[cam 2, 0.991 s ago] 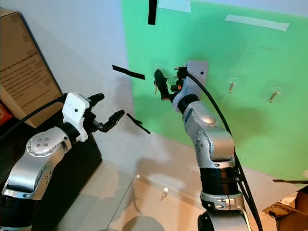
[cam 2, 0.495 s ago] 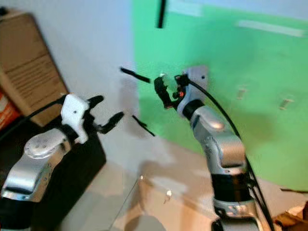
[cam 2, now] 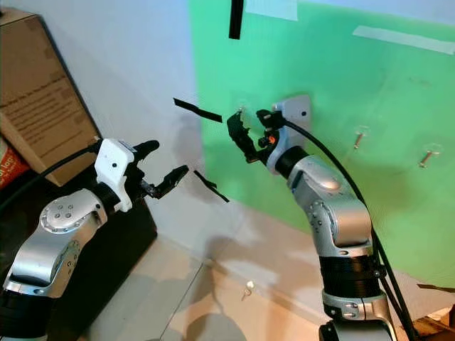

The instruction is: Hang keys on a hook

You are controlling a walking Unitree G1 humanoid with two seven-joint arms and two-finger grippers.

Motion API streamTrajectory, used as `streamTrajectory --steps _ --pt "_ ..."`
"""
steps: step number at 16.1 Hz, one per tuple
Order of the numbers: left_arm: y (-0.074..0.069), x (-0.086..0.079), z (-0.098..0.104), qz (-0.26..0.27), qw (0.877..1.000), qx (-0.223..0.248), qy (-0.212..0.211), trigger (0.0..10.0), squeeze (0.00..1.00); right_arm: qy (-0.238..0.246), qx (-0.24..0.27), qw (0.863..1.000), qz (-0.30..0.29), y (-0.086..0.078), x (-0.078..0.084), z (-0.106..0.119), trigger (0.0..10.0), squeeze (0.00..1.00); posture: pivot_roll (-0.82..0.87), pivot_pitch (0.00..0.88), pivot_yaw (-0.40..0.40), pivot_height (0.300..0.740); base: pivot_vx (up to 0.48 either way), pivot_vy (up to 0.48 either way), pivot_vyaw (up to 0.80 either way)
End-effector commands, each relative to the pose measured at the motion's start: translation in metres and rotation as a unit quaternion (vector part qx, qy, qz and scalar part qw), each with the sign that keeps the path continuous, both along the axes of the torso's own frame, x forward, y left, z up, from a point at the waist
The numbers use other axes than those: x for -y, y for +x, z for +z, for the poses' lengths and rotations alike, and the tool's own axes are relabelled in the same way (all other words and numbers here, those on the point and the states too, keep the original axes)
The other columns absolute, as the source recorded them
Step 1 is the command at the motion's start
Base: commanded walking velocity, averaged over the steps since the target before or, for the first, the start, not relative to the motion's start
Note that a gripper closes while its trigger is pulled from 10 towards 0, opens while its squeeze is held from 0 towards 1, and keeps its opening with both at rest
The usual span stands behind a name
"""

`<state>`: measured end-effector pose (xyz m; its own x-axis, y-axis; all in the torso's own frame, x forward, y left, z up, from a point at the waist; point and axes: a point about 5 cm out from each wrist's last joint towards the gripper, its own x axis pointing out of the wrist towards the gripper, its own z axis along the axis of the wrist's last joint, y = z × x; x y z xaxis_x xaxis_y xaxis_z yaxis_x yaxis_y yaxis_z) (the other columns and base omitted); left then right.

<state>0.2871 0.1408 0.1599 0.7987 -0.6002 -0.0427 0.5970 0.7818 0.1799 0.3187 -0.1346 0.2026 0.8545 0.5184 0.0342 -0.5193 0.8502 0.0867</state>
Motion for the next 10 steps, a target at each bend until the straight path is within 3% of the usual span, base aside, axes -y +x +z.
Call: streamTrajectory --steps 1,10 --pt "-0.0017 0.0004 -0.0001 -0.004 1.000 -0.002 0.004 10.0 0.00 0.006 0.023 0.999 0.023 -0.0001 -0.0064 0.0097 10.0 0.00 0.01 0.000 0.050 0.740 0.000 0.000 0.00" --pt "-0.0088 0.0064 -0.0041 -0.040 0.999 -0.012 0.012 10.0 0.00 0.013 0.033 0.999 0.022 -0.0047 -0.0092 0.0189 10.0 0.00 0.00 0.000 0.039 0.740 0.000 0.000 0.00"
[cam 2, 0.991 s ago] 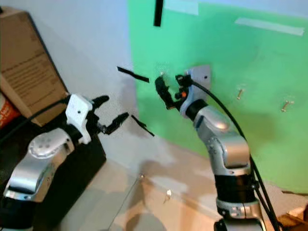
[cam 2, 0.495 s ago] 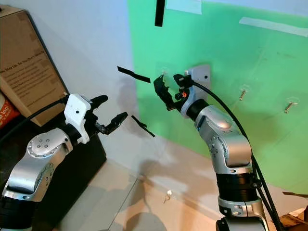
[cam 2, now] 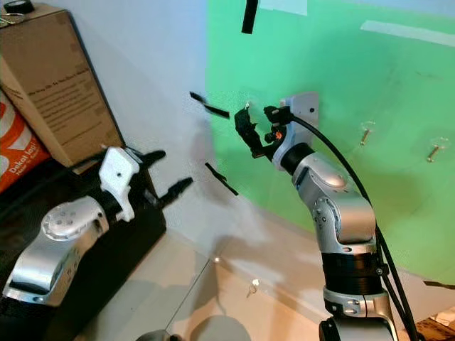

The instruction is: Hang keys on a hook

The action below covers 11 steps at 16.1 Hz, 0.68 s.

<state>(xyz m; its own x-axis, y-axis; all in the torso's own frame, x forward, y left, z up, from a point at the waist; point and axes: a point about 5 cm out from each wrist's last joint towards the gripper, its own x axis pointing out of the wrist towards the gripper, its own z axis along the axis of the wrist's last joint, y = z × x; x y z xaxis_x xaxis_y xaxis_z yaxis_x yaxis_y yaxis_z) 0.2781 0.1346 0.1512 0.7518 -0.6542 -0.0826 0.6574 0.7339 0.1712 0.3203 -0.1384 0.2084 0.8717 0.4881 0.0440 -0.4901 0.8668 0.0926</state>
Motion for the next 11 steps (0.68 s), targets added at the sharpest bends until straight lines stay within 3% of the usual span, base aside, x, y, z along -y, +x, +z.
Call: streamTrajectory --steps 1,6,11 --pt "0.000 0.001 0.005 -0.005 1.000 0.007 0.001 10.0 0.00 0.010 0.030 0.999 0.035 -0.007 -0.013 0.014 10.0 0.00 0.00 0.000 0.039 0.740 0.000 0.000 0.00" --pt "0.001 0.003 0.006 -0.010 1.000 0.011 0.003 10.0 0.00 0.017 0.031 0.999 0.030 -0.009 -0.021 0.017 10.0 0.00 0.00 0.000 0.042 0.740 0.000 0.000 0.00" --pt "0.001 0.001 0.006 -0.008 1.000 0.012 0.007 10.0 0.00 0.064 0.046 0.997 -0.002 -0.006 -0.026 0.030 10.0 0.00 0.00 0.000 0.038 0.740 0.000 0.000 0.00"
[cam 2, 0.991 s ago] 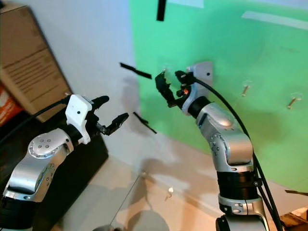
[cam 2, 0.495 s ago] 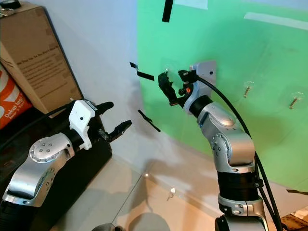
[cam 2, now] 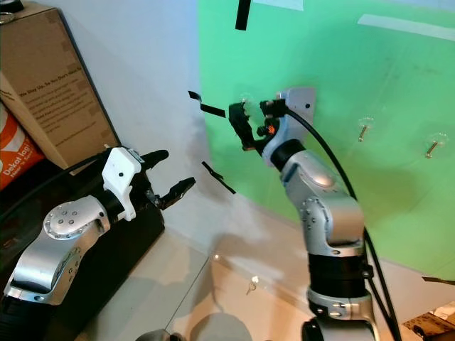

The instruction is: Hang keys on a hook

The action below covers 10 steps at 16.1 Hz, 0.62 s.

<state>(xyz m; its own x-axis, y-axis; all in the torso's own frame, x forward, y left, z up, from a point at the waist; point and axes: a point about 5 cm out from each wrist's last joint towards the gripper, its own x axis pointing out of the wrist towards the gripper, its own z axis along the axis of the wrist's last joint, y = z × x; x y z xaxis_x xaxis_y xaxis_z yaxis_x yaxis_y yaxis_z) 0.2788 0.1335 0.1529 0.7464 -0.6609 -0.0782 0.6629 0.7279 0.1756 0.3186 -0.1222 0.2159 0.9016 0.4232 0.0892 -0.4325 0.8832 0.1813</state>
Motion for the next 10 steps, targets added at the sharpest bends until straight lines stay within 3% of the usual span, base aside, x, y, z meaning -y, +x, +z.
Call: streamTrajectory --steps 1,7,10 --pt "0.000 0.000 0.004 -0.002 1.000 0.009 0.007 10.0 0.00 0.010 0.051 0.998 0.023 -0.003 -0.011 0.024 10.0 0.00 0.00 0.000 0.038 0.740 0.000 0.000 0.00" --pt "0.001 -0.002 0.004 0.002 1.000 0.008 0.009 10.0 0.00 0.060 0.043 0.997 -0.009 0.004 -0.016 0.037 10.0 0.00 0.01 0.000 0.037 0.740 0.000 0.000 0.00" --pt "0.001 -0.002 0.004 0.002 1.000 0.009 0.009 10.0 0.00 0.067 0.001 0.998 -0.004 0.008 -0.021 0.037 10.0 0.00 0.01 0.000 0.036 0.740 0.000 0.000 0.00"
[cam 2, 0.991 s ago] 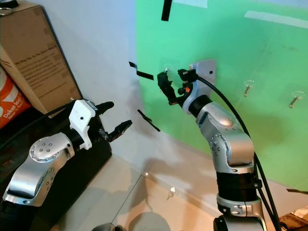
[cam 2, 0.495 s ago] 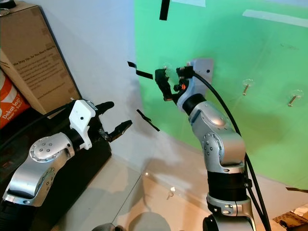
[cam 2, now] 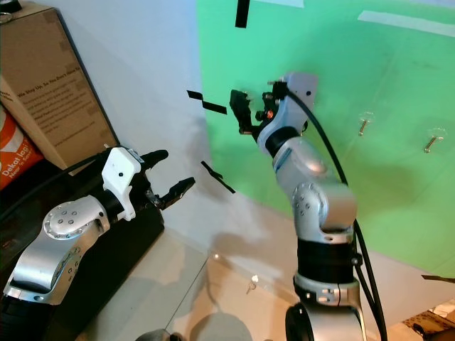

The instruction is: Hang keys on a hook

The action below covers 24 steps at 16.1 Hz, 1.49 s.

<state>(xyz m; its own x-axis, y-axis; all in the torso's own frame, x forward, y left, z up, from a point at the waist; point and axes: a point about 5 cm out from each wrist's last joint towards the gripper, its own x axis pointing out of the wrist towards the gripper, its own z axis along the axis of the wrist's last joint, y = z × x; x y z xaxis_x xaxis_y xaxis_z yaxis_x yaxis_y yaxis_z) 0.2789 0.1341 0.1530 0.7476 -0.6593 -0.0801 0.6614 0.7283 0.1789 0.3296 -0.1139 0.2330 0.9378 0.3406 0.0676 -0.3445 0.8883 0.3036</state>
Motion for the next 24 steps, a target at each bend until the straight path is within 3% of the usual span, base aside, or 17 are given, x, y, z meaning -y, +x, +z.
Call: streamTrajectory --steps 1,2,4,7,8,9,11,12,13,14,16,18,19,20,21,23,24 --pt "0.001 -0.001 0.004 0.001 1.000 0.008 0.007 10.0 0.00 0.016 0.017 0.999 0.035 -0.001 -0.013 0.018 10.0 0.00 0.01 0.000 0.037 0.740 0.000 0.000 0.00" --pt "0.001 -0.001 0.004 0.001 1.000 0.008 0.007 10.0 0.00 0.023 -0.011 0.999 0.037 0.000 -0.014 0.015 10.0 0.00 0.01 0.000 0.036 0.740 0.000 0.000 0.00" --pt "0.001 -0.001 0.004 0.000 1.000 0.007 0.008 10.0 0.00 0.087 -0.056 0.994 0.041 0.002 -0.014 0.013 10.0 0.00 0.01 0.000 0.035 0.740 0.000 0.000 0.00" --pt "0.001 -0.002 0.004 -0.002 1.000 0.005 0.010 10.0 0.00 0.172 -0.086 0.979 0.061 0.003 -0.014 0.018 10.0 0.00 0.01 0.000 0.037 0.740 0.000 0.000 0.00" --pt "0.001 -0.001 0.004 -0.004 1.000 0.003 0.010 10.0 0.00 0.235 -0.103 0.964 0.078 0.003 -0.014 0.020 10.0 0.00 0.01 0.000 0.038 0.740 0.000 0.000 0.00" --pt "0.001 -0.001 0.004 -0.004 1.000 0.002 0.010 10.0 0.00 0.257 -0.110 0.957 0.079 0.003 -0.013 0.021 10.0 0.00 0.01 0.000 0.040 0.740 0.000 0.000 0.00" --pt "0.000 -0.001 0.003 -0.009 1.000 -0.003 0.011 10.0 0.00 0.343 -0.142 0.926 0.069 0.008 -0.004 0.019 10.0 0.00 0.01 0.000 0.040 0.740 0.000 0.000 0.00" --pt "0.000 -0.001 0.003 -0.010 1.000 -0.003 0.011 10.0 0.00 0.358 -0.146 0.920 0.067 0.009 -0.002 0.019 10.0 0.00 0.01 0.000 0.041 0.740 0.000 0.000 0.00" --pt "-0.001 -0.001 0.002 -0.013 1.000 -0.006 0.011 10.0 0.00 0.399 -0.163 0.900 0.062 0.011 0.001 0.018 10.0 0.00 0.01 0.000 0.041 0.740 0.000 0.000 0.00" --pt "-0.001 -0.001 0.002 -0.013 1.000 -0.007 0.011 10.0 0.00 0.409 -0.169 0.895 0.060 0.012 0.002 0.017 10.0 0.00 0.01 0.000 0.042 0.740 0.000 0.000 0.00" --pt "-0.003 0.000 -0.001 -0.019 1.000 -0.015 0.014 10.0 0.00 0.447 -0.207 0.869 0.049 0.013 0.004 0.007 10.0 0.00 0.01 0.000 0.040 0.740 0.000 0.000 0.00" --pt "-0.003 0.000 -0.001 -0.021 1.000 -0.017 0.015 10.0 0.00 0.434 -0.221 0.872 0.047 0.013 0.004 0.003 10.0 0.00 0.01 0.000 0.039 0.740 0.000 0.000 0.00" --pt "-0.003 0.001 -0.001 -0.023 0.999 -0.018 0.015 10.0 0.00 0.401 -0.225 0.887 0.046 0.012 0.005 0.001 10.0 0.00 0.01 0.000 0.039 0.740 0.000 0.000 0.00" --pt "-0.003 0.001 -0.001 -0.024 0.999 -0.019 0.015 10.0 0.00 0.388 -0.230 0.891 0.045 0.012 0.004 -0.001 10.0 0.00 0.01 0.000 0.039 0.740 0.000 0.000 0.00" --pt "-0.004 0.001 -0.002 -0.026 0.999 -0.020 0.016 10.0 0.00 0.310 -0.221 0.924 0.040 0.010 0.004 -0.004 10.0 0.00 0.01 0.000 0.039 0.740 0.000 0.000 0.00" --pt "-0.004 0.002 -0.002 -0.028 0.999 -0.021 0.016 10.0 0.00 0.267 -0.214 0.939 0.044 0.008 0.001 -0.003 10.0 0.00 0.01 0.000 0.039 0.740 0.000 0.000 0.00" --pt "-0.004 0.003 -0.002 -0.029 0.999 -0.021 0.015 10.0 0.00 0.275 -0.193 0.939 0.076 0.004 -0.005 0.007 10.0 0.00 0.01 0.000 0.038 0.740 0.000 0.000 0.00"
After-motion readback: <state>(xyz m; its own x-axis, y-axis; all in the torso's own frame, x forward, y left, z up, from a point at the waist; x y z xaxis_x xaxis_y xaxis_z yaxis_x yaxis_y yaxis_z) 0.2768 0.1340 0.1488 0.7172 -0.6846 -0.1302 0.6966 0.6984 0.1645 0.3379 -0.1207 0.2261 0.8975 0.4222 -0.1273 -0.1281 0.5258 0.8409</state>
